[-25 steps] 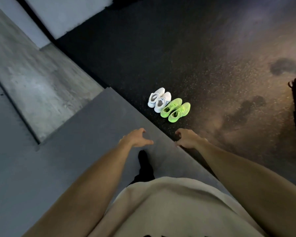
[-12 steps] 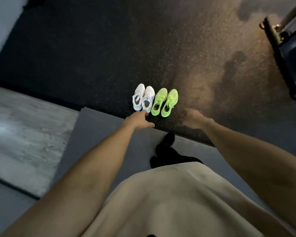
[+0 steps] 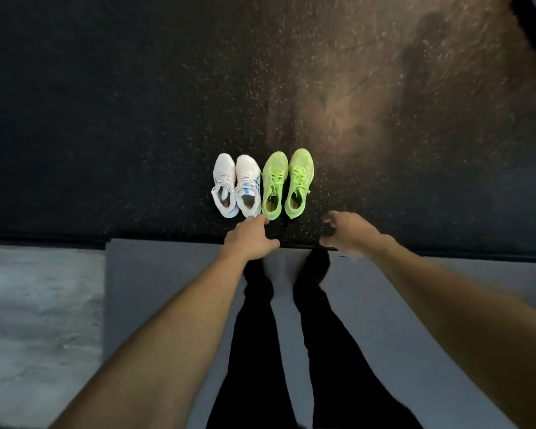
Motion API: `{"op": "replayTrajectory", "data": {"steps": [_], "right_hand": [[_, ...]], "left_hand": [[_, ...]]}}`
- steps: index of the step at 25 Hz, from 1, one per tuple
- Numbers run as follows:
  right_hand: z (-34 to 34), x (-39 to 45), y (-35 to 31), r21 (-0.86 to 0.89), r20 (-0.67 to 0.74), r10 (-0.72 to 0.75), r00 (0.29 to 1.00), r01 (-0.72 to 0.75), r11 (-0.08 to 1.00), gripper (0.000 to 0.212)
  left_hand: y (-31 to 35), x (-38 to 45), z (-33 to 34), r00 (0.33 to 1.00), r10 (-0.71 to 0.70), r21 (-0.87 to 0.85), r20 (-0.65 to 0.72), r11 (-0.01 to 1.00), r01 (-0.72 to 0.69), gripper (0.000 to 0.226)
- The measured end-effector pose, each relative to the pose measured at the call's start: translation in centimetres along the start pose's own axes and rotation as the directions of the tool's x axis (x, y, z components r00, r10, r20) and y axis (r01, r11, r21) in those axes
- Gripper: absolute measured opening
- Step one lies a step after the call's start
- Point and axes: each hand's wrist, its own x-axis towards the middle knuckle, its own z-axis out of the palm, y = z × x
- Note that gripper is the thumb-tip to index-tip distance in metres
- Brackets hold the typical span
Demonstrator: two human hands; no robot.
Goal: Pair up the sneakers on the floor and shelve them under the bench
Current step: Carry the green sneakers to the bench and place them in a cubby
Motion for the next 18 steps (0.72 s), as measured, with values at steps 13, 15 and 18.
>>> {"op": "replayTrajectory", "data": {"steps": [13,15,18], "right_hand": [[17.3,34.8,5.0,-0.039,-0.183,0.018,0.983,-0.025,0.999,0.051],[19.4,37.7,5.9,-0.086,-0.199,0.013,0.98,-0.03,0.996,0.045],[21.0,40.4,6.8,-0.134,-0.24,-0.024,0.97,-0.008,0.991,0.03]], "left_hand": [[-9.8,35.4,16.8,0.979,0.202,0.364,0.016,0.911,-0.194,0.049],[-10.4,38.3,18.7,0.969,0.247,0.444,-0.005,0.869,-0.219,0.037],[-10.6,40.0,20.5,0.958,0.275,0.502,-0.075,0.841,-0.202,0.024]]}}
